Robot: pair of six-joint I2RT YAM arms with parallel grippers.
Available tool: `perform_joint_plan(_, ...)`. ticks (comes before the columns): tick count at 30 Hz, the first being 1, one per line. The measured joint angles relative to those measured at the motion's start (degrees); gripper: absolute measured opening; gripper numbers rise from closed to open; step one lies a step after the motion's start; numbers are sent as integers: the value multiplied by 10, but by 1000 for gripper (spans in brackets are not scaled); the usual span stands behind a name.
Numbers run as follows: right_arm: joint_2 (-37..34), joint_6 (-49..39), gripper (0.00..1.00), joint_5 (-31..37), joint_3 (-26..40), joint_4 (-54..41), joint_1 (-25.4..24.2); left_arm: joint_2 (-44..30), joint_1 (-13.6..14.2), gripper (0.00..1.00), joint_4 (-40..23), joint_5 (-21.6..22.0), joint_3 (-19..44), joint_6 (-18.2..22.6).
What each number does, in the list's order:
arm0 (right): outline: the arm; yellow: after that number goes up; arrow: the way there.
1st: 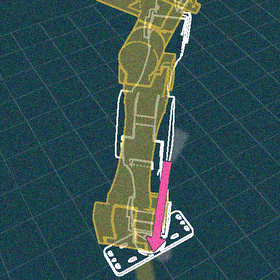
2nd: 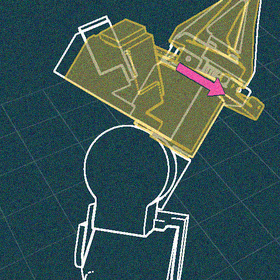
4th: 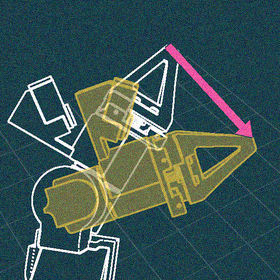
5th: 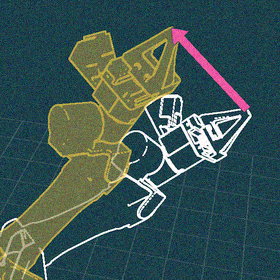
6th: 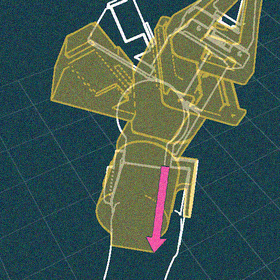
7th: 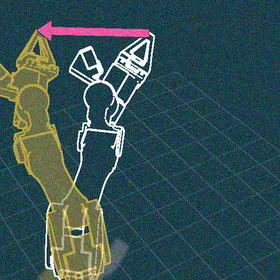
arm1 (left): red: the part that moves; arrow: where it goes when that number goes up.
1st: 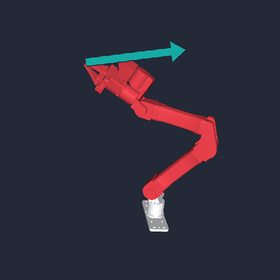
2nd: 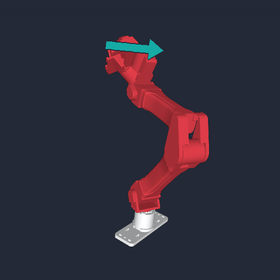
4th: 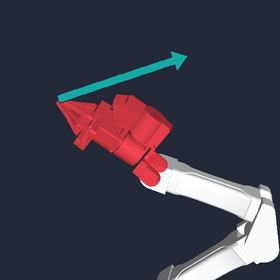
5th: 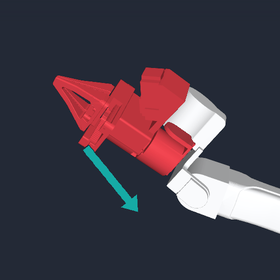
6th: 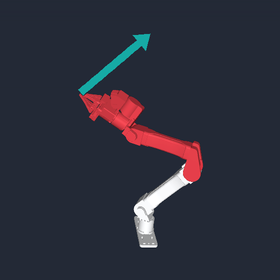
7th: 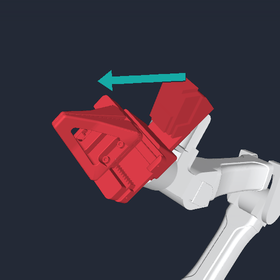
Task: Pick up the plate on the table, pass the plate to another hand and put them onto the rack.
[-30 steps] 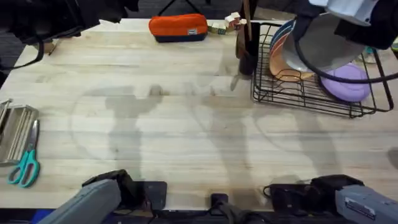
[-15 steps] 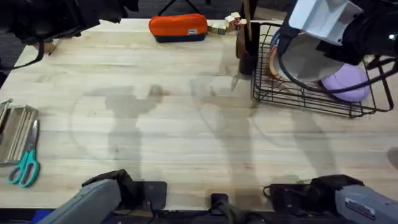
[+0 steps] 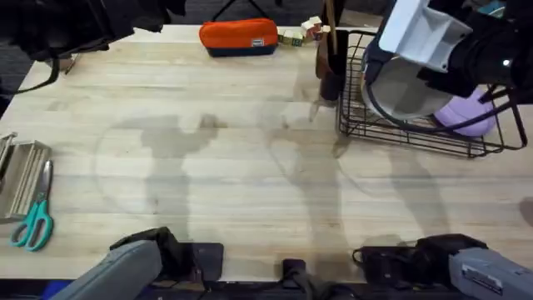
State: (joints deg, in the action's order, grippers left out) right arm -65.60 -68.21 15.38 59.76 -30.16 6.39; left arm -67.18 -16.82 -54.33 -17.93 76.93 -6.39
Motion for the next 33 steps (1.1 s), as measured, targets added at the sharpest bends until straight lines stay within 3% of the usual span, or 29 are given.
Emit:
perform_joint_plan(8, 0, 3, 31, 3, -55, 2, -1, 0, 0, 993, 0, 0, 0, 0)
perform_joint_plan(21, 0, 3, 43, 3, -59, 7, -2, 0, 0, 993, 0, 0, 0, 0)
perform_joint_plan(28, 0, 5, 192, 2, -61, 3, -2, 0, 0, 993, 0, 0, 0, 0)
perform_joint_plan(31, 0, 5, 403, 2, -62, 3, -2, 0, 0, 994, 0, 0, 0, 0)
perform_joint_plan(33, 0, 5, 467, 2, -62, 2, -2, 0, 0, 994, 0, 0, 0, 0)
